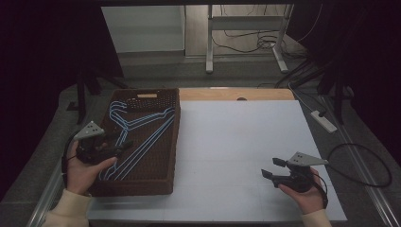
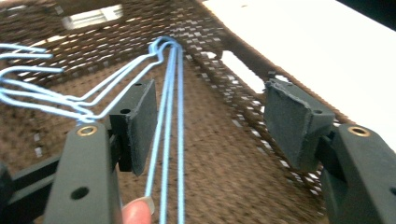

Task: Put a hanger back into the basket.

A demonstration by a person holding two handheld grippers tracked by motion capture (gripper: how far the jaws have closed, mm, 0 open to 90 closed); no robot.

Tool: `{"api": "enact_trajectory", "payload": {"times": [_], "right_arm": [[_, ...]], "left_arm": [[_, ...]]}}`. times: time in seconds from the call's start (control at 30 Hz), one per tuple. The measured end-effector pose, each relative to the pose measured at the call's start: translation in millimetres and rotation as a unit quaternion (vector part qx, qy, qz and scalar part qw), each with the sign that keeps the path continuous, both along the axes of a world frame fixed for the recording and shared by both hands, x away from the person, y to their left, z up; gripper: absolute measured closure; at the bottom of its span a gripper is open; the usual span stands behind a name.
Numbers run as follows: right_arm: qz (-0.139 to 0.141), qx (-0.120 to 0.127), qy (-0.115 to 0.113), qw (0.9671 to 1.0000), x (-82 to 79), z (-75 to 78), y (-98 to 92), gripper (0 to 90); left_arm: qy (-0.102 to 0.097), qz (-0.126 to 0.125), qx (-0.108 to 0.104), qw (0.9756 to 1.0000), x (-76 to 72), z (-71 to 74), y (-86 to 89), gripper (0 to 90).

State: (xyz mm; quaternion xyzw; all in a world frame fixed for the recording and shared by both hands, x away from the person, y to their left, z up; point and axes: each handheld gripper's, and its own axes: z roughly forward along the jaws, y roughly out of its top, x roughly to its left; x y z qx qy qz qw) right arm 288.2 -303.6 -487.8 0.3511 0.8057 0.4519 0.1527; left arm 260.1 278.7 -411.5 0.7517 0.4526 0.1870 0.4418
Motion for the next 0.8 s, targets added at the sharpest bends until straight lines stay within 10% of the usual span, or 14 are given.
{"api": "enact_trajectory", "payload": {"times": [0.33,0.8], "right_arm": [[-0.001,0.002,0.000,1.0000,-0.7,1.6,-3.1,31.9],[-0.005,0.010,-0.005,0.9999,-1.6,3.0,-11.7,31.9]], "left_arm": [[-0.031,-0.048,-0.025,0.9980,-30.8,-9.8,-32.3,34.6],[-0.033,-0.071,-0.027,0.9966,-38.3,-36.3,-57.0,32.4]]}}
